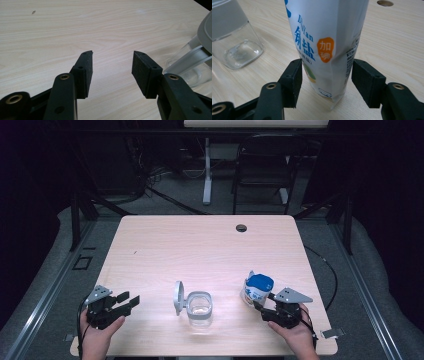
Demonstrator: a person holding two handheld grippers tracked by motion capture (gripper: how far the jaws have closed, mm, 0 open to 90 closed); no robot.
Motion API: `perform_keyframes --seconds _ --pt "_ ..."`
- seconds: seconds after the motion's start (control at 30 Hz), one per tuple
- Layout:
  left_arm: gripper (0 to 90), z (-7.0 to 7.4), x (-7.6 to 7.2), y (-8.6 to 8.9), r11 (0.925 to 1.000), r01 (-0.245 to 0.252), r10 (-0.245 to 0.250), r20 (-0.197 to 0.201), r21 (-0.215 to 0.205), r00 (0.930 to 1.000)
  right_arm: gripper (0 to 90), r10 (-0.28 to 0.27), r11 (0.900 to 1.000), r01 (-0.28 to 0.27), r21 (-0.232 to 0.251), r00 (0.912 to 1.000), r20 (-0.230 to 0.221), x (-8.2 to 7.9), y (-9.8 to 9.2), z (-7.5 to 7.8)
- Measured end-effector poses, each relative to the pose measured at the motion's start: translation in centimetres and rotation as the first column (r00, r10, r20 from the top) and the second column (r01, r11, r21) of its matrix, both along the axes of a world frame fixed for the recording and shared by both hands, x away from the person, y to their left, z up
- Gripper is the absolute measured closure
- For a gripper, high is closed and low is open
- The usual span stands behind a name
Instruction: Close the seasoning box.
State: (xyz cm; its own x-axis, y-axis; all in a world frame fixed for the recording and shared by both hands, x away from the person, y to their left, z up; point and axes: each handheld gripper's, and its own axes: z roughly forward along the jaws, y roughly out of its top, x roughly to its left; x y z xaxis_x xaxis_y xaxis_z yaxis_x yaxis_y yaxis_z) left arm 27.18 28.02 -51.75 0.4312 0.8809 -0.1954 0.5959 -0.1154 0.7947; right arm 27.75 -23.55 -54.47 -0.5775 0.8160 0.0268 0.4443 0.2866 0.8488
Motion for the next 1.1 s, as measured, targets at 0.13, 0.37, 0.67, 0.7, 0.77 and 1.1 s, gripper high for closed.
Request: perform_keyframes --seconds 0.13,0.37,0.67,0.7,0.77,1.1 --pt "51.7 0.0 -0.1 0.2 1.0 -0.003 0.003 0.005 -0.001 1.0 40.7 0.003 1.0 -0.003 0.005 1.0 -0.005 0.2 0.2 -0.1" --pt "51.9 0.1 -0.1 0.4 1.0 -0.005 0.005 0.002 0.002 1.0 39.3 0.004 1.0 -0.004 0.008 0.9994 -0.034 0.6 0.2 -0.7" --pt "51.9 -0.1 0.0 0.4 0.9999 -0.01 0.01 0.001 0.004 0.9999 36.3 0.008 1.0 -0.009 -0.029 0.9996 -0.028 0.9 0.7 -1.3" --pt "51.9 -0.1 0.0 0.4 0.9999 -0.011 0.011 0.001 0.003 0.9999 35.3 0.013 0.999 -0.014 -0.047 0.9997 -0.023 0.9 0.8 -1.4" --pt "51.9 -0.1 0.0 0.4 0.9999 -0.01 0.01 0.002 0.003 1.0 34.9 0.011 0.999 -0.012 -0.051 0.9998 -0.018 0.9 1.0 -1.5" --pt "51.9 -0.2 0.0 0.4 0.9999 -0.01 0.01 0.0 0.003 0.9999 35.3 -0.001 0.998 0.001 -0.06 1.0 -0.002 1.3 1.4 -2.4"
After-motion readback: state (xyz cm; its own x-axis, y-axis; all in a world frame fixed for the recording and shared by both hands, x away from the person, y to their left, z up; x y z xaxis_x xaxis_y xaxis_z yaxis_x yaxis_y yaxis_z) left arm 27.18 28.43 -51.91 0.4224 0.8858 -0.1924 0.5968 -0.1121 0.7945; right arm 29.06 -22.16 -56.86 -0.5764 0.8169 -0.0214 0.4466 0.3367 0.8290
